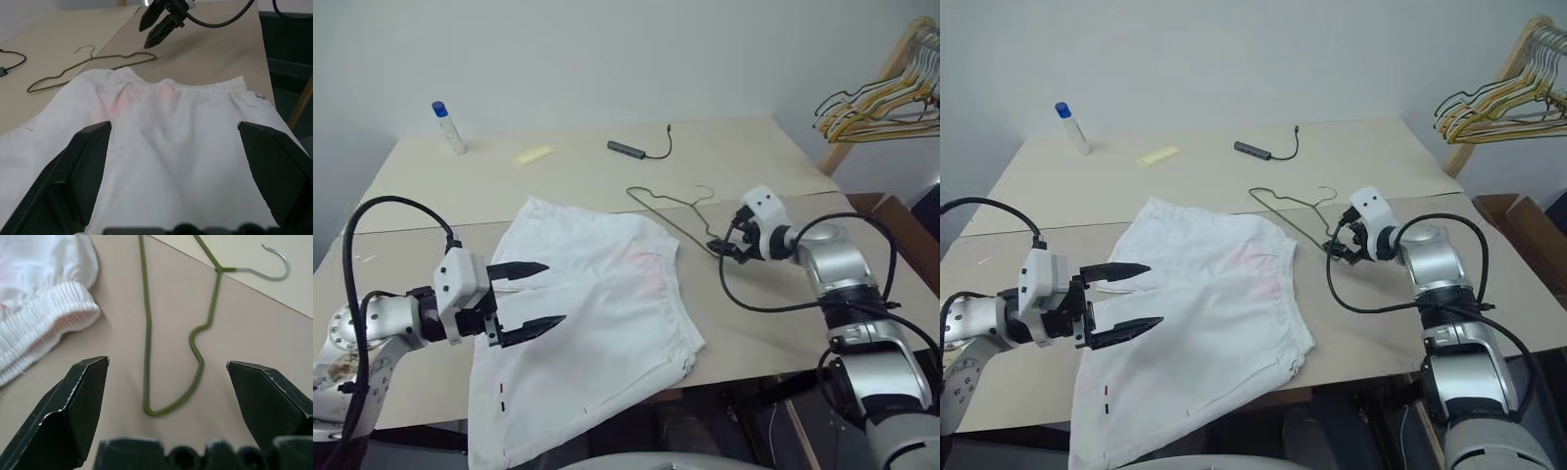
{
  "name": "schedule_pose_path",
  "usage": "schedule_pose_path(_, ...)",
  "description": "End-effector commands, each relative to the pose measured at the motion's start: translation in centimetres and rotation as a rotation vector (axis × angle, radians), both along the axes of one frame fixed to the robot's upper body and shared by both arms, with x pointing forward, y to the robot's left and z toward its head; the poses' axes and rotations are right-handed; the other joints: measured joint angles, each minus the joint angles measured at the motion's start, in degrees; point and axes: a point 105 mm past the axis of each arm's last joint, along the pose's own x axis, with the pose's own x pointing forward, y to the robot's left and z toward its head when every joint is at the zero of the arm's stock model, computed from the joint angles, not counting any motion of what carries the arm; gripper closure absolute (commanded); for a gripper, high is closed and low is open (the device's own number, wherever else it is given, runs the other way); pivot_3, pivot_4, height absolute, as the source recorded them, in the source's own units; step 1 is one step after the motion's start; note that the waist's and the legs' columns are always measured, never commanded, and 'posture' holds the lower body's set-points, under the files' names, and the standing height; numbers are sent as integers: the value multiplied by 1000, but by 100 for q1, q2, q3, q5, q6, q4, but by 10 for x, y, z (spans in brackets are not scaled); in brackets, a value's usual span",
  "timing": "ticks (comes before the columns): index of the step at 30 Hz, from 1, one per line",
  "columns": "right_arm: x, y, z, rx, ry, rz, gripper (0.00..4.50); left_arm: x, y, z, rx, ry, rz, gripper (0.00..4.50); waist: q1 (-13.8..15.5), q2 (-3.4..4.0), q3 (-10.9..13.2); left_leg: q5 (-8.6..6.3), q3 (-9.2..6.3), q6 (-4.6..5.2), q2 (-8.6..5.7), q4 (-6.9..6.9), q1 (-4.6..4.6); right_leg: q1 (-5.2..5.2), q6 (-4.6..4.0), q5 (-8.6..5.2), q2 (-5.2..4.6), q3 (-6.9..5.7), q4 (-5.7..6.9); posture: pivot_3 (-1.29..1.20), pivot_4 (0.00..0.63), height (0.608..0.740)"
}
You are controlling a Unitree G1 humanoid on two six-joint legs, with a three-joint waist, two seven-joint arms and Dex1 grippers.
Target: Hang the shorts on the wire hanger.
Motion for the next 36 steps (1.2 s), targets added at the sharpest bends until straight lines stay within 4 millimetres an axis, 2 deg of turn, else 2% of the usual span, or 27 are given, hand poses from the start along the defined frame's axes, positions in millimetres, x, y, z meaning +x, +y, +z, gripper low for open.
schedule_pose_path(1, 10, 7, 0, -23, -7, 34, 0, 1, -6, 14, -33, -60, -22, 11, -6, 0, 0, 0, 0, 0, -2, 0, 0, 0, -2, 1, -1, 0, 0, 86, 0, 740)
schedule_pose_path(8, 20, 24, -12, -45, 25, 78, 0, 0, -17, 16, -69, -68, -32, 11, -8, 1, 1, 0, 0, 0, -8, 0, -5, -1, 0, 3, -10, 2, -4, 105, 0, 740)
schedule_pose_path(14, 14, 23, -29, -89, 202, 62, 0, -3, -19, 10, -56, -62, -29, 11, 0, 2, 1, 0, -6, 0, -9, 0, -3, -2, -1, 3, -8, 0, 3, 112, 0, 740)
schedule_pose_path(18, 13, 18, -34, -141, 255, 24, 844, -3, -17, 9, -49, -68, -17, 0, 3, 3, 0, 0, -6, 0, -9, 0, -2, -1, -1, 3, -9, -1, 3, 124, 0, 740)
schedule_pose_path(28, 11, 10, -49, -246, 269, -4, 4327, -3, -19, 4, -48, -74, -6, 0, 32, 4, -13, 0, -7, 0, -10, 0, 5, 7, -1, 2, -8, -2, 4, 121, 0, 740)
schedule_pose_path(29, 11, 10, -49, -243, 270, -7, 4465, -3, -19, 3, -47, -74, -6, 0, 31, 4, -13, 0, -8, 0, -10, 0, 5, 7, -1, 2, -8, -2, 4, 119, 0, 740)
schedule_pose_path(33, 12, 9, -49, -244, 254, -15, 4465, 1, -19, 5, -49, -77, -3, 0, 26, 2, -16, 0, -8, 0, -10, 0, 5, 8, 0, 2, -8, -2, 3, 112, 0, 740)
schedule_pose_path(36, 17, 12, -40, -171, 211, -40, 4465, 10, -19, 10, -77, -91, 40, 0, 29, -2, -19, 0, -8, 0, -10, 0, 9, 11, 0, 2, -8, -3, 4, 104, 0, 740)
